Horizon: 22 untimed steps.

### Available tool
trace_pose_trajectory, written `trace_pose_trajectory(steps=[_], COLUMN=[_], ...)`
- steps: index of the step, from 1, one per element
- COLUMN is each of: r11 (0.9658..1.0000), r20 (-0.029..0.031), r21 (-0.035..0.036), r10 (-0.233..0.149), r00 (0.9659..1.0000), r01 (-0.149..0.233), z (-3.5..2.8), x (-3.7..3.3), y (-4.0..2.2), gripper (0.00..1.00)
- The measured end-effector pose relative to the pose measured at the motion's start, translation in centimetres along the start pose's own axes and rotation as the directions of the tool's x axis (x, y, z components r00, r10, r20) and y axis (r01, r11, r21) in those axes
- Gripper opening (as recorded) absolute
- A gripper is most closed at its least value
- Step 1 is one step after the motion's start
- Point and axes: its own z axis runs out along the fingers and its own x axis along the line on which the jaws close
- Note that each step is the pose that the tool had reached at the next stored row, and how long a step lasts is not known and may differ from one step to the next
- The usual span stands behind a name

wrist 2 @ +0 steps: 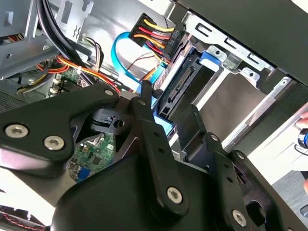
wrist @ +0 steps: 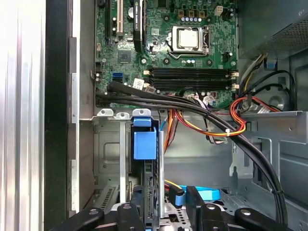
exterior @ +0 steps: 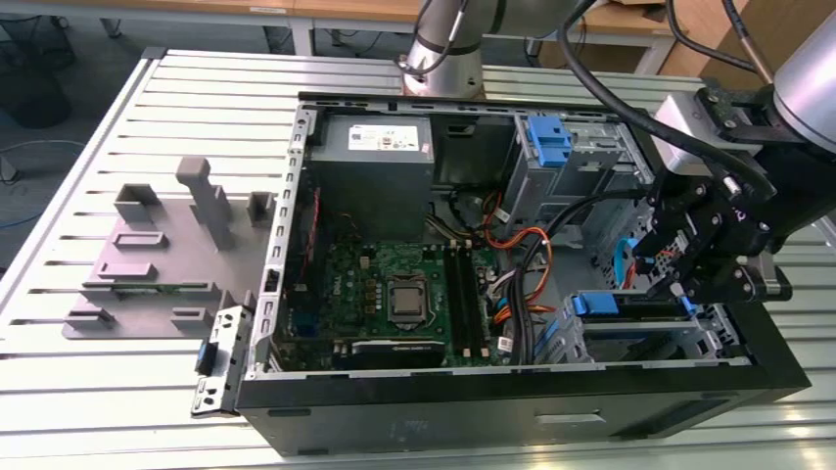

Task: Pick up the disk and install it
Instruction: 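Insert the first disk wire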

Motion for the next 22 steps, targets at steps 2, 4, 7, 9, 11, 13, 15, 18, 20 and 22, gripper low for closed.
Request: trace_pose_trajectory(steps=[2, 4, 7, 9, 11, 13, 15, 18, 20, 22], r11=[1.0, 1.0, 1.0, 1.0, 1.0, 1.0, 1.0, 1.0, 1.0, 1.0], r20=[-0.0001, 0.0, 0.0, -0.0001, 0.0, 0.0, 0.0, 0.0, 0.0, 0.0], r21=[0.0, 0.0, -0.0001, -0.0001, -0.0001, -0.0001, 0.0, -0.0001, 0.0, -0.0001], r10=[0.0, 0.0, 0.0, 0.0, 0.0, 0.0, 0.0, 0.0, 0.0, 0.0], r00=[1.0, 1.0, 1.0, 1.0, 1.0, 1.0, 1.0, 1.0, 1.0, 1.0], r01=[0.0, 0.0, 0.0, 0.0, 0.0, 0.0, 0.0, 0.0, 0.0, 0.0], z=[-0.01, -0.01, -0.01, -0.01, -0.01, -0.01, -0.02, -0.02, -0.02, -0.02], x=[0.04, 0.07, 0.11, 0.13, 0.16, 0.18, 0.2, 0.24, 0.27, 0.29], y=[0.0, 0.0, 0.0, 0.0, 0.0, 0.0, 0.0, 0.0, 0.0, -0.01], gripper=[0.48, 0.48, 0.48, 0.47, 0.35, 0.29, 0.23, 0.16, 0.16, 0.16])
